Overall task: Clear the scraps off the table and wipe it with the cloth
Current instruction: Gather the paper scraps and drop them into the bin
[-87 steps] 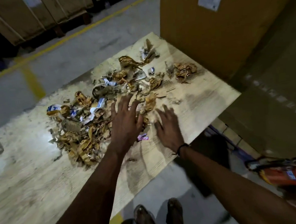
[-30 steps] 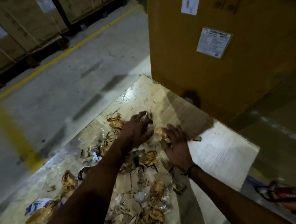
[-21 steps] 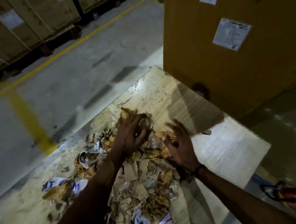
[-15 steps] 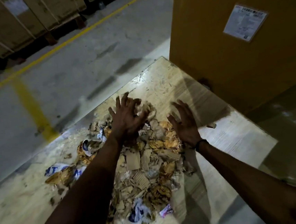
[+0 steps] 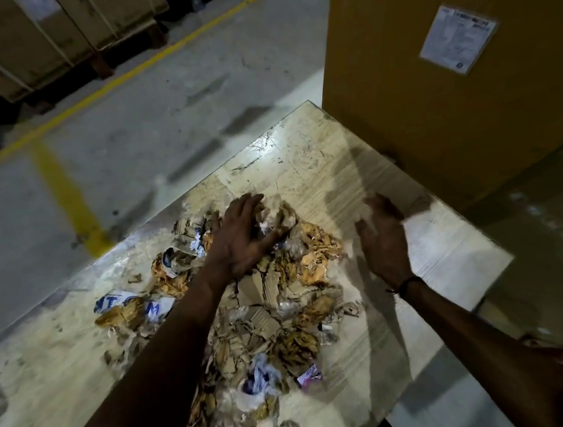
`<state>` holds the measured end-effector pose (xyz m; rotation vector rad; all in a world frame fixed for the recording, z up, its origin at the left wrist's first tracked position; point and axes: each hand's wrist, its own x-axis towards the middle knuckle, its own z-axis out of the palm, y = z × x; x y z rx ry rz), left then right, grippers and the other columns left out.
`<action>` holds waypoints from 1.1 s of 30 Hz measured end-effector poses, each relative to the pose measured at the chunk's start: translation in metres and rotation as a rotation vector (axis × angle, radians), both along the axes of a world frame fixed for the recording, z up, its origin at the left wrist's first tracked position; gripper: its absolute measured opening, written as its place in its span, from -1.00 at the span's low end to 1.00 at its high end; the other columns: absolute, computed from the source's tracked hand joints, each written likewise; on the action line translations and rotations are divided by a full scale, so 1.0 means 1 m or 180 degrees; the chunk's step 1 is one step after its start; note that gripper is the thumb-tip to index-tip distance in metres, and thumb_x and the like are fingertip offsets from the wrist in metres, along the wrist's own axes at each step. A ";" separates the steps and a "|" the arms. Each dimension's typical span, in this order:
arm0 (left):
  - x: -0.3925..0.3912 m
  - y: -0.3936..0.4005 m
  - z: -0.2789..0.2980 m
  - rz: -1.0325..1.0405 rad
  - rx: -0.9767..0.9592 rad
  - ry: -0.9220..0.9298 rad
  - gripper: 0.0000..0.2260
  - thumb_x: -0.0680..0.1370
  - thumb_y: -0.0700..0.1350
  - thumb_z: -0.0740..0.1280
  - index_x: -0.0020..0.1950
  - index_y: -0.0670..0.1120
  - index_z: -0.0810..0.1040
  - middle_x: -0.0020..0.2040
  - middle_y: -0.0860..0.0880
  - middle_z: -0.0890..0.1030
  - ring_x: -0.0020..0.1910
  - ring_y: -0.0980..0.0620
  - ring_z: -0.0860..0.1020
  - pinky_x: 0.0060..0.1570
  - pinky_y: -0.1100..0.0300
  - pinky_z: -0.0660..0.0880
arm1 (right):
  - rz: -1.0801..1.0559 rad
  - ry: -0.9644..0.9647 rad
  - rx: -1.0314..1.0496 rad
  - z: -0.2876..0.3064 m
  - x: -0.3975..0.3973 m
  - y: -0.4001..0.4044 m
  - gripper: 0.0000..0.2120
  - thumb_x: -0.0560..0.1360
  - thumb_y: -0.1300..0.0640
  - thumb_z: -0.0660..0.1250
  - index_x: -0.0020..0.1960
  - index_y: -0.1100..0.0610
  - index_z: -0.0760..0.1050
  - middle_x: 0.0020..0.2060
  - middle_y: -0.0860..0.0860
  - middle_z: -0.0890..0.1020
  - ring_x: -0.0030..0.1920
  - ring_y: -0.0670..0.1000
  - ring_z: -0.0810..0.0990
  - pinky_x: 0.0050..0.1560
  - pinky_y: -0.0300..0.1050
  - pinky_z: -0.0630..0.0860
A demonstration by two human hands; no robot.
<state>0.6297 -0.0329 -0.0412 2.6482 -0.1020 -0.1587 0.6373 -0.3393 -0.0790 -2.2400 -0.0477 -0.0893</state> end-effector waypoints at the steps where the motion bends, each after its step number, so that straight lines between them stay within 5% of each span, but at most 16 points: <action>1: 0.000 0.001 0.001 0.0025 -0.0009 -0.0008 -0.16 0.52 0.57 0.03 0.66 0.11 0.15 0.67 -0.06 0.22 0.62 -0.10 0.24 0.57 -0.35 -0.03 | -0.0196 0.0075 -0.0098 -0.004 -0.001 -0.013 -0.43 0.67 -0.14 0.22 0.54 0.19 0.38 0.56 0.16 0.38 0.57 0.13 0.29 0.56 0.12 0.26; 4: -0.005 -0.002 0.006 0.0089 -0.0063 -0.0093 -0.22 0.56 0.52 0.05 0.65 0.09 0.17 0.66 -0.06 0.24 0.61 -0.09 0.27 0.58 -0.36 -0.03 | -0.0324 0.0250 -0.0332 -0.018 -0.010 -0.020 -0.25 0.64 -0.27 0.10 0.62 0.23 0.26 0.63 0.19 0.24 0.64 0.17 0.15 0.62 0.19 0.15; 8: -0.025 -0.007 0.010 0.0425 -0.0479 -0.0208 -0.33 0.60 0.38 0.16 0.61 0.06 0.22 0.60 -0.07 0.35 0.53 -0.11 0.36 0.56 -0.37 0.12 | 0.0461 0.0293 -0.0174 -0.022 -0.035 0.029 -0.35 0.71 -0.17 0.10 0.69 0.12 0.09 0.69 0.05 0.11 0.69 0.01 0.03 0.68 0.06 0.03; 11: -0.044 -0.002 0.015 0.0821 -0.0807 -0.0209 -0.35 0.61 0.33 0.23 0.63 0.08 0.23 0.59 -0.08 0.37 0.51 -0.12 0.38 0.51 -0.35 0.23 | 0.0903 0.0480 0.0311 -0.012 -0.052 0.066 -0.38 0.71 -0.13 0.11 0.70 0.07 0.08 0.68 -0.02 0.15 0.67 -0.07 0.08 0.66 -0.05 0.10; 15: -0.077 0.029 0.028 0.1179 -0.1019 -0.0475 -0.39 0.63 0.27 0.25 0.61 0.03 0.28 0.55 -0.09 0.44 0.49 -0.12 0.43 0.47 -0.34 0.32 | 0.0526 0.0539 0.0825 -0.003 -0.053 0.072 -0.42 0.72 -0.10 0.15 0.67 0.09 0.18 0.64 -0.01 0.27 0.62 -0.05 0.24 0.61 0.04 0.24; 21: -0.160 0.090 0.029 0.1957 -0.1320 -0.0897 -0.61 0.66 0.13 0.26 0.45 0.03 0.48 0.32 0.07 0.59 0.28 0.01 0.57 0.30 0.01 0.50 | 0.0525 0.0340 0.0705 -0.002 -0.025 0.058 -0.24 0.62 -0.27 0.09 0.64 0.19 0.22 0.63 0.09 0.28 0.63 0.03 0.23 0.64 0.12 0.16; 25: -0.203 0.110 0.013 0.2437 -0.1325 -0.0841 -0.60 0.64 0.14 0.27 0.41 -0.02 0.53 0.34 0.00 0.61 0.34 0.00 0.55 0.26 0.17 0.42 | 0.0728 0.0267 0.0638 -0.003 -0.003 0.073 -0.39 0.68 -0.14 0.22 0.65 0.09 0.22 0.63 0.05 0.28 0.62 0.03 0.24 0.62 0.18 0.20; 28: -0.227 0.121 0.000 0.2488 -0.1385 -0.0835 -0.58 0.63 0.16 0.29 0.42 0.00 0.52 0.38 0.05 0.58 0.37 0.05 0.53 0.31 0.09 0.45 | 0.0975 0.0356 0.0549 -0.005 0.007 0.088 -0.40 0.67 -0.19 0.24 0.65 -0.03 0.22 0.64 -0.01 0.25 0.65 0.01 0.19 0.63 0.16 0.18; 33: -0.269 0.129 -0.034 0.2603 -0.1261 -0.0558 -0.42 0.59 0.26 0.29 0.51 -0.06 0.46 0.50 -0.09 0.49 0.49 -0.10 0.45 0.48 -0.18 0.39 | 0.1312 0.0511 -0.0220 -0.027 0.006 0.101 -0.21 0.54 -0.40 0.15 0.63 0.04 0.30 0.62 0.08 0.31 0.64 0.15 0.19 0.61 0.21 0.13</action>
